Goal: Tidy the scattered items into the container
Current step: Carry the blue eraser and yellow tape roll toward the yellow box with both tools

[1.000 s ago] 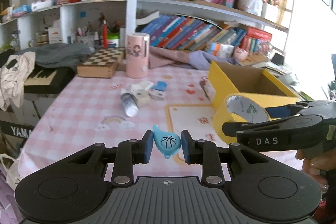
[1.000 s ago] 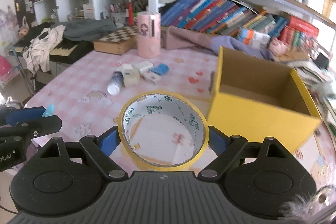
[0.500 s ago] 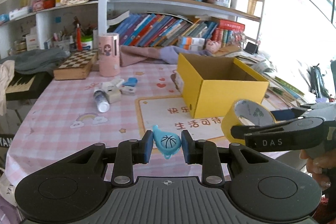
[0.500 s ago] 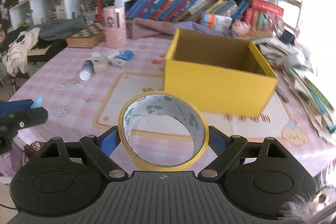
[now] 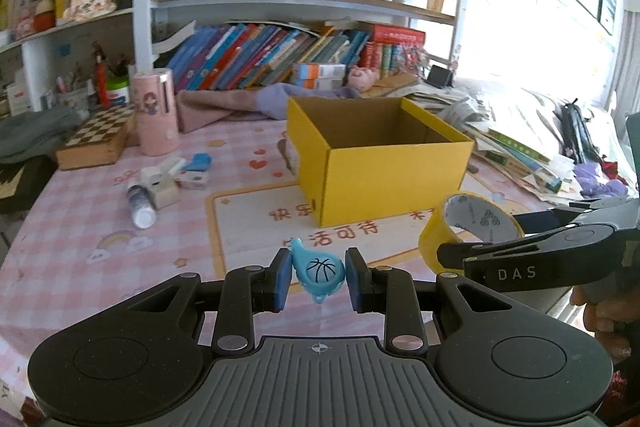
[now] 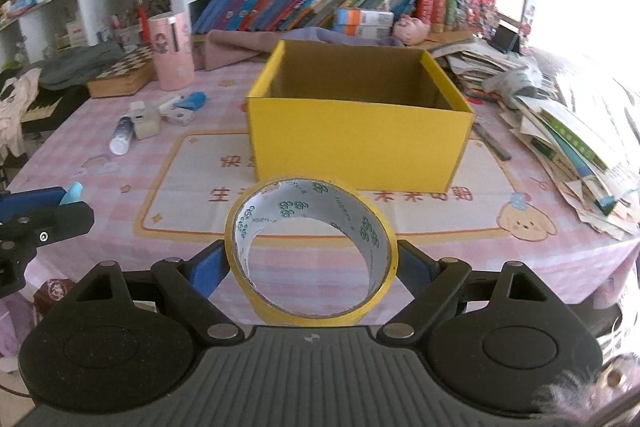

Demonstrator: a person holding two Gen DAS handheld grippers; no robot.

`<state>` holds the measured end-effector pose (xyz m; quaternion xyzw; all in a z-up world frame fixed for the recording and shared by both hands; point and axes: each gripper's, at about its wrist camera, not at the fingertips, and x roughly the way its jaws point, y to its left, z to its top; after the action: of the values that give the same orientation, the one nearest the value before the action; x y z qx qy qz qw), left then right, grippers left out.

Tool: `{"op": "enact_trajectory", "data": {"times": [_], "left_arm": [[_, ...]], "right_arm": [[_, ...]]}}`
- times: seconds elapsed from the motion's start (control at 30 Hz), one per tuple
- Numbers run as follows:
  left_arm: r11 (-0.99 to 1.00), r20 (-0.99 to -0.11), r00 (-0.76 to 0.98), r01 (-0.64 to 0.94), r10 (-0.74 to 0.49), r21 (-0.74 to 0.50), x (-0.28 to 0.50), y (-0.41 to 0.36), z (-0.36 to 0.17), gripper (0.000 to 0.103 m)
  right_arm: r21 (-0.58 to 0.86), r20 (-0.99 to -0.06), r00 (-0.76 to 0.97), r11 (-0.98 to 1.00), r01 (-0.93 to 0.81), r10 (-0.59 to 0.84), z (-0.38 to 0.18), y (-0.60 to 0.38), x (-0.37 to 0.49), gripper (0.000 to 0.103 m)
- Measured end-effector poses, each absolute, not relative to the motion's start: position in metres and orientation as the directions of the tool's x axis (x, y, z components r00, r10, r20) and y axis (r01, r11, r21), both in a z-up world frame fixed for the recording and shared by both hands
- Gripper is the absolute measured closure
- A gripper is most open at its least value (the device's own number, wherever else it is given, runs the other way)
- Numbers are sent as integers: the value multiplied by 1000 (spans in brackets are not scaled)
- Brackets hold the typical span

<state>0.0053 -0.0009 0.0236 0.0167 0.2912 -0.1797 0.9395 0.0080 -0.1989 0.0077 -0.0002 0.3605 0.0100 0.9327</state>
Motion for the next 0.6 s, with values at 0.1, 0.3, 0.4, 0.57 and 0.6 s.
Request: {"op": "enact_trajectory", "data": {"times": [0.1,0.3,0.4,0.57,0.6], "left_arm": [[930,-547,767,361,-337,-68,6,-8,25,76],[929,-541,768,364,-343,-72,6,-13,26,76],[925,-539,766,373,-350,-69,6,-16,27,76],[921,-541,762,384,-356,-67,4,-20,26,76],[920,-542,760,386,-358,-66,3,-20,26,76]], "right_arm": [[13,-675,737,1000,2,8,9,-207,9,16],[11,-671,742,1000,6,3,11,-214,7,16],[11,-669,743,1000,10,0,12,-216,6,16],[14,-669,743,1000,21,-6,11,-220,1,16],[14,-670,742,1000,23,-7,11,-220,0,16]]}}
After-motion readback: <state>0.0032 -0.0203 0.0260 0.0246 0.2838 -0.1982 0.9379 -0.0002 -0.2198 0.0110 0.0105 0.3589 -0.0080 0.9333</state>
